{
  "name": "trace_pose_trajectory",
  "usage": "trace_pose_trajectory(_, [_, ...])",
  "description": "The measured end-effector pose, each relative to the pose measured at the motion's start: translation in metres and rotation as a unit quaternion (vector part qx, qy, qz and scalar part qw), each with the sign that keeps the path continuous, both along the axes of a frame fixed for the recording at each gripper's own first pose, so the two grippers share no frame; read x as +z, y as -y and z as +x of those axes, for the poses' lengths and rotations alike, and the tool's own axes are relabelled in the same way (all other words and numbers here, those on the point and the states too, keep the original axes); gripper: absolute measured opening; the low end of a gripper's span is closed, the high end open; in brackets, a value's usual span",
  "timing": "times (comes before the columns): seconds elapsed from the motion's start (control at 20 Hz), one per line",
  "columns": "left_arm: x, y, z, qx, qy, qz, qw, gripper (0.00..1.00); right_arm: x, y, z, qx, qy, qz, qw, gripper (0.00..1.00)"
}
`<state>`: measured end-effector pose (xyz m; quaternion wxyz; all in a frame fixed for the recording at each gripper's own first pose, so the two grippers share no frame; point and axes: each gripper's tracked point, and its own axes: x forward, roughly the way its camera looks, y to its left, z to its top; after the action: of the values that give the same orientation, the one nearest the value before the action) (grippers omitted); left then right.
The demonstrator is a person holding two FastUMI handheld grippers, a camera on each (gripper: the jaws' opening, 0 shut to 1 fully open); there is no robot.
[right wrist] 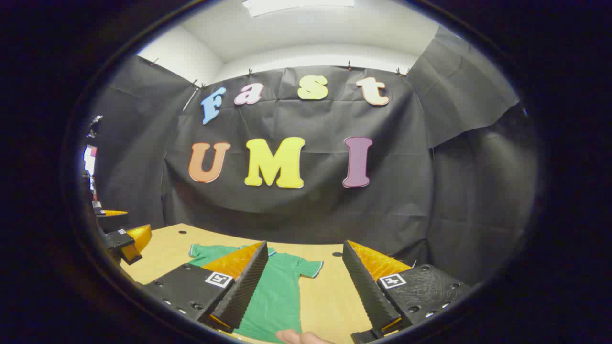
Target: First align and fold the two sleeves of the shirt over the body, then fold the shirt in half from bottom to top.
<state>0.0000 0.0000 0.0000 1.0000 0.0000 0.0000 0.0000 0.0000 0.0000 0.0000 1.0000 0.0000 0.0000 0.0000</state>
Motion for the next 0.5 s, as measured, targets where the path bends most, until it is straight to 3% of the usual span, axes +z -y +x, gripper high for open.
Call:
trace_pose_trajectory(0.2, [-0.011,0.007,0.005,-0.032,-0.025,-0.027,0.999,1.0,-0.015,-0.006,0.008,0.008,-0.025,-0.008,1.0,0.94])
trace_pose_trajectory(0.5, [-0.026,-0.006,0.018,-0.016,-0.047,-0.036,0.998,1.0,-0.03,0.0,0.011,0.0,-0.038,-0.018,0.999,0.95])
